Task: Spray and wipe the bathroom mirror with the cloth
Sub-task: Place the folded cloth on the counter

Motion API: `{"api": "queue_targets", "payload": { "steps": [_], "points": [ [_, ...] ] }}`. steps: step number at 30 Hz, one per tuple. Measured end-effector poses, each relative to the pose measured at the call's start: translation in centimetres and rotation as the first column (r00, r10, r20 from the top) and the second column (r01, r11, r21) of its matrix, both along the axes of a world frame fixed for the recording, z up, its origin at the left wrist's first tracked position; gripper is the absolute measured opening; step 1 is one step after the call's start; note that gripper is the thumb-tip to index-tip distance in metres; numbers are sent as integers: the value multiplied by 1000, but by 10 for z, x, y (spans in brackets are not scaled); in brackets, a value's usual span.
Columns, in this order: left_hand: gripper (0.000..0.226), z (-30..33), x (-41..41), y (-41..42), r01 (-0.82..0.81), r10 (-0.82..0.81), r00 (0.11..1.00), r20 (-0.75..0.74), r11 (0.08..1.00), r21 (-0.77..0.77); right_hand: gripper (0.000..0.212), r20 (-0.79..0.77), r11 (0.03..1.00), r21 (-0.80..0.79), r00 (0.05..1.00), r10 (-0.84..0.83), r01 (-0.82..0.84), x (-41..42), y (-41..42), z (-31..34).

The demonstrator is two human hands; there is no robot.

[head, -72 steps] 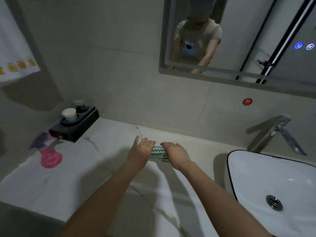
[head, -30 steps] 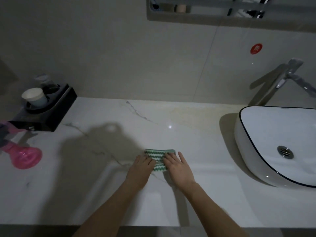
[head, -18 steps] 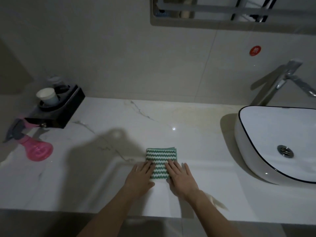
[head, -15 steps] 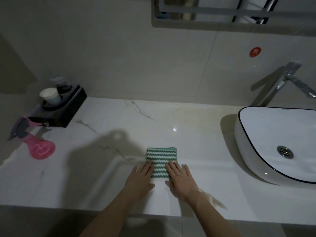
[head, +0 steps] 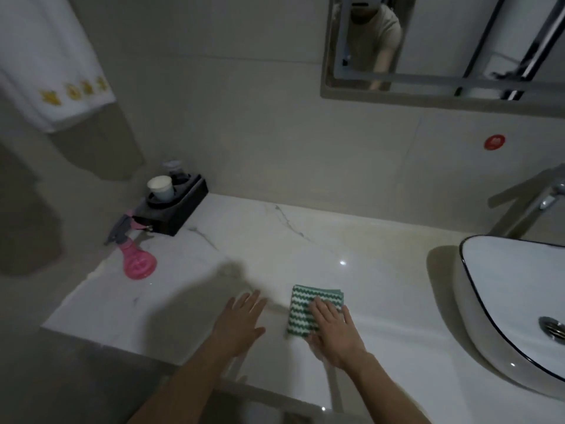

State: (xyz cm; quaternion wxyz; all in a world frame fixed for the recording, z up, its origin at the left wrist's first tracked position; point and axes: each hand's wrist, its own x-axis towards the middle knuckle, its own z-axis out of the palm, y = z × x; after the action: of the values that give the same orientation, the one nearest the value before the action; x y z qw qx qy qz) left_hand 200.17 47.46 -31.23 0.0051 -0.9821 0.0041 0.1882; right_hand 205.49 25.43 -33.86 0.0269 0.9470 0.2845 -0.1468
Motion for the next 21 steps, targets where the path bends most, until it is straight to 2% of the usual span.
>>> {"api": "queue_targets", "payload": {
  "steps": [1, 2, 4, 9, 14, 17, 19, 21],
  "points": [
    [63, 7, -2, 10, -33, 33, 999, 17, 999, 7, 76, -35, 999, 39, 999, 9, -8, 1, 9, 17],
    [63, 14, -5, 20, -72, 72, 997, 30, 997, 6, 76, 41, 989, 142, 999, 25, -30, 7, 20, 23],
    [63, 26, -14, 44, -160, 160, 985, 57, 987, -13, 66, 24, 985, 147, 996, 88, -91, 12, 43, 31],
    [64, 46, -46, 103, -361, 365, 921, 139, 931, -58, 68, 54, 955, 225, 981, 187, -195, 17, 110, 43],
    [63, 56, -66, 160, -498, 498, 835, 235, 865, -64, 68, 69, 923, 256, 958, 280, -288, 19, 181, 51],
    [64, 55, -69, 195, -589, 590, 763, 263, 803, -91, 67, 88, 908, 278, 950, 300, -313, 23, 219, 54],
    [64, 51, -66, 217, -641, 643, 683, 345, 755, -139, 67, 119, 892, 334, 952, 281, -305, 27, 241, 51],
    [65, 43, -62, 236, -658, 657, 632, 411, 735, -164, 67, 130, 895, 327, 953, 275, -303, 32, 258, 48]
  ]
}}
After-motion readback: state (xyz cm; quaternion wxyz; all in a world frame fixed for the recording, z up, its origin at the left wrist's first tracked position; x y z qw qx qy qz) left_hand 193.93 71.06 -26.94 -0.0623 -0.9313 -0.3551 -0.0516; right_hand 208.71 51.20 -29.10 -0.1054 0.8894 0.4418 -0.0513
